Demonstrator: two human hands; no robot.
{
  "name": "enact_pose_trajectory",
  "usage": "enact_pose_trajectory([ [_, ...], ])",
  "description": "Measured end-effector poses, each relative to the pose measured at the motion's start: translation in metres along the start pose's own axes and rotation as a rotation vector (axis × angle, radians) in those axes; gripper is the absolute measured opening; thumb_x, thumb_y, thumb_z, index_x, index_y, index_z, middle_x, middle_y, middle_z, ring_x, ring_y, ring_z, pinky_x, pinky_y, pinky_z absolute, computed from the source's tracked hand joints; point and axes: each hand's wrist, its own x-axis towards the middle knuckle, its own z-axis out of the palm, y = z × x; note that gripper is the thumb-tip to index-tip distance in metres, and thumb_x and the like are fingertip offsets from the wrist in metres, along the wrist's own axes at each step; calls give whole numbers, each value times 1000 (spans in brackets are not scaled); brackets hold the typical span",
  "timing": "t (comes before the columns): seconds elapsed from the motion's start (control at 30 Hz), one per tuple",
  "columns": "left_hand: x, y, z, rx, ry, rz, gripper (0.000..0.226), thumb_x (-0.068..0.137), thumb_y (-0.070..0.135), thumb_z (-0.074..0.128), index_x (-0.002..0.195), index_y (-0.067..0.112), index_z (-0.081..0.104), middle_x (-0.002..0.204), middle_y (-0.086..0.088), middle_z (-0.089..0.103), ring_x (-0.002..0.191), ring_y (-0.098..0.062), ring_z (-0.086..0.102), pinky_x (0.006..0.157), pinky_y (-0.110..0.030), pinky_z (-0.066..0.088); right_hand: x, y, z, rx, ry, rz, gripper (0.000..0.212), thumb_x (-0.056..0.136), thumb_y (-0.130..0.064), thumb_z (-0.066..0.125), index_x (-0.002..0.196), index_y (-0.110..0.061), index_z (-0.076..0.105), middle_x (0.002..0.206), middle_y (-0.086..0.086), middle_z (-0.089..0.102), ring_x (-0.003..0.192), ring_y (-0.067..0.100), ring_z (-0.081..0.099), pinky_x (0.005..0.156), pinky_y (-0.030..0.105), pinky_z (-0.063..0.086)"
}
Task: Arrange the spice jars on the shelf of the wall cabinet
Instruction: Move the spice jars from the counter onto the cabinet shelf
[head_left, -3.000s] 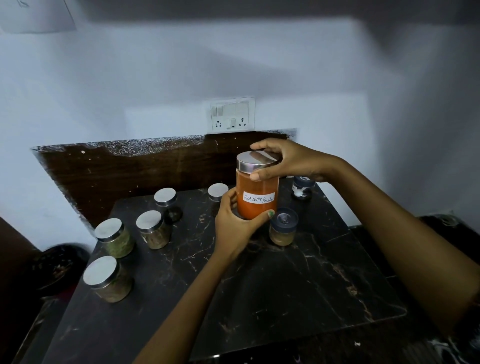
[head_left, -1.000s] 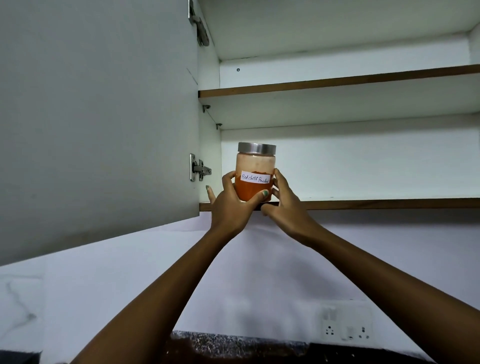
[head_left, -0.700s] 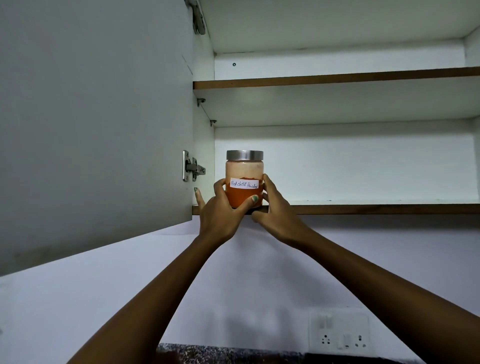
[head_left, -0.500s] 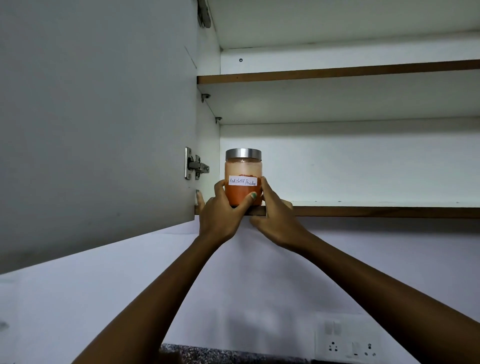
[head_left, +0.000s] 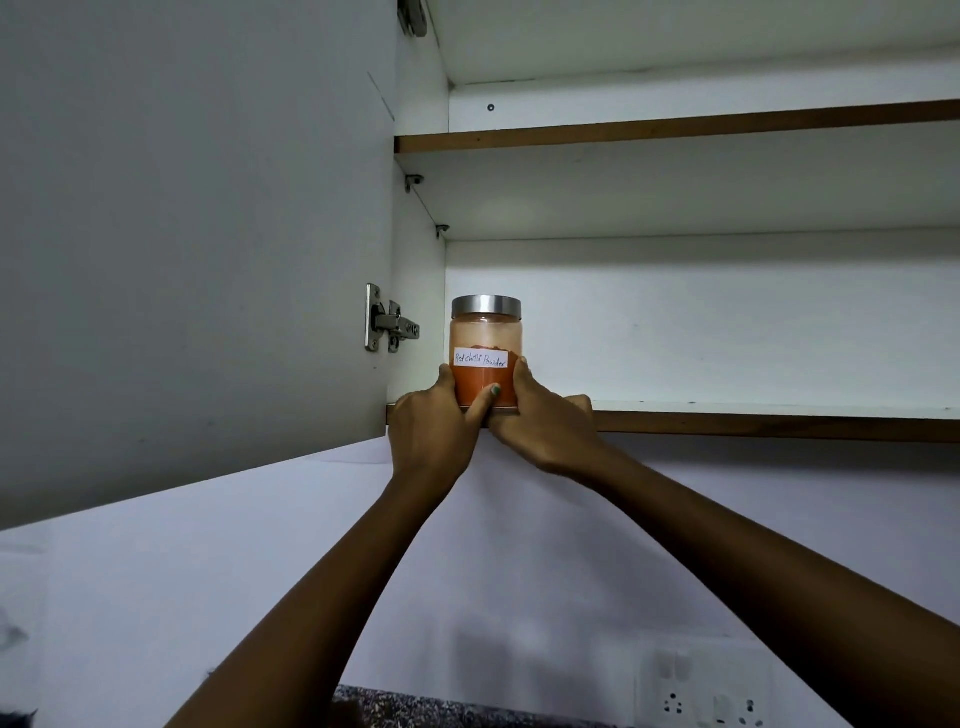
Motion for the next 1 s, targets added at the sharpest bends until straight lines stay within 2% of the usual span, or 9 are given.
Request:
enact_pose_trajectory([
  [0.07,5,5,-2,30,-27,-29,57,90,56,45,125,12,53,107,-10,69,92,-28,65,84,-38,52,7,-2,-8,16,-96,64,69,91,-43,41,146,-17,8,133,5,52,117,27,51,104,47,22],
  [0.2,20,11,-5,38,-116,-126,50,89,50,52,119,12,59,107,-11,68,94,-29,63,76,-33,47,16,-7,-17,25,-228,137,71,92,-41,39,149,-17,3,141,6,46,127,28,43,109,50,13],
  [0.27,22,11,-4,31,-128,-151,50,88,50,53,119,11,60,108,-12,67,95,-29,63,74,-32,45,17,-9,-18,22,-258,142,70,91,-34,42,148,-16,7,139,8,47,126,28,43,110,49,13],
  [0.37,20,11,-1,22,-110,-159,51,88,51,53,118,11,60,108,-11,68,95,-29,64,74,-31,45,18,-9,-18,20,-275,164,73,85,-26,47,147,-14,10,134,8,51,122,28,45,110,49,15],
  [0.5,22,11,-2,-24,-127,-176,51,87,50,56,115,7,60,107,-13,67,94,-30,64,80,-36,50,24,-8,-17,131,-289,209,63,84,-22,47,141,-12,24,117,8,60,118,26,49,106,49,13],
  [0.67,20,11,-3,-54,-111,-186,49,86,49,58,112,7,62,103,-12,68,90,-30,64,78,-34,51,24,-7,-15,164,-301,223,72,74,-17,49,140,-16,21,121,7,59,119,27,46,104,48,11],
  [0.83,16,9,-2,-105,-45,-181,50,82,51,62,111,9,65,100,-10,70,86,-26,65,71,-29,48,22,-4,-16,150,-330,169,87,73,-16,50,147,-22,6,135,6,50,123,28,42,106,49,11],
  [1.0,14,5,0,-111,-23,-153,54,83,52,61,112,7,65,102,-11,70,88,-27,66,80,-35,54,20,2,-13,145,-311,120,85,75,-18,51,147,-22,7,132,6,51,119,26,44,105,47,13],
])
